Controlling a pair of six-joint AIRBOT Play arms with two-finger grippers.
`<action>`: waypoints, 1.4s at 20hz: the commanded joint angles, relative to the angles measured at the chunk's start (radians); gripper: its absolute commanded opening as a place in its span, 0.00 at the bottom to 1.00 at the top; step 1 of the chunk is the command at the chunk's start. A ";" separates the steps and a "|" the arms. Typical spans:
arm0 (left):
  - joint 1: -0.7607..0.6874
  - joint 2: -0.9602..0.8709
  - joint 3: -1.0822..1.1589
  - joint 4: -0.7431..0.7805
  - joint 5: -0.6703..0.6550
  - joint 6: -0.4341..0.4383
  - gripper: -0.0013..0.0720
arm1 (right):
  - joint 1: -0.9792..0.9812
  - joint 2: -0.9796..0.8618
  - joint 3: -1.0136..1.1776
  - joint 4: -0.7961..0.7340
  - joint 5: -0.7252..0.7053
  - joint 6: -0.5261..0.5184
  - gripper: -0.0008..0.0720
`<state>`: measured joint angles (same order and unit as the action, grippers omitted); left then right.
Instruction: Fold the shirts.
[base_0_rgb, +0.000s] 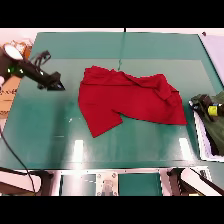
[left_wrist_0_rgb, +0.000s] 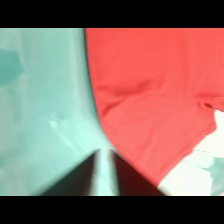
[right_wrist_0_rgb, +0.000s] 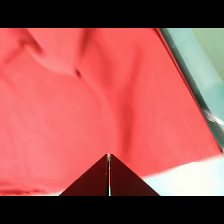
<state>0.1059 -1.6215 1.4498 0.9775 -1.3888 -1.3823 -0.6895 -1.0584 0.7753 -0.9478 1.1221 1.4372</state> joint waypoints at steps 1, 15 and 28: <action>0.000 0.050 -0.277 -0.154 0.229 0.008 0.81 | -0.023 0.055 -0.148 0.013 -0.014 0.003 0.19; -0.121 -0.064 -0.312 -0.218 0.387 0.160 0.05 | -0.032 0.055 -0.192 0.002 0.016 0.071 0.50; 0.016 -0.064 -0.267 -0.096 0.196 0.192 0.05 | -0.043 0.018 -0.423 0.068 -0.187 0.014 0.60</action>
<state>0.1169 -1.6852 1.1809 0.8722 -1.1847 -1.1976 -0.7372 -1.0153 0.4095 -0.9756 1.0653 1.5307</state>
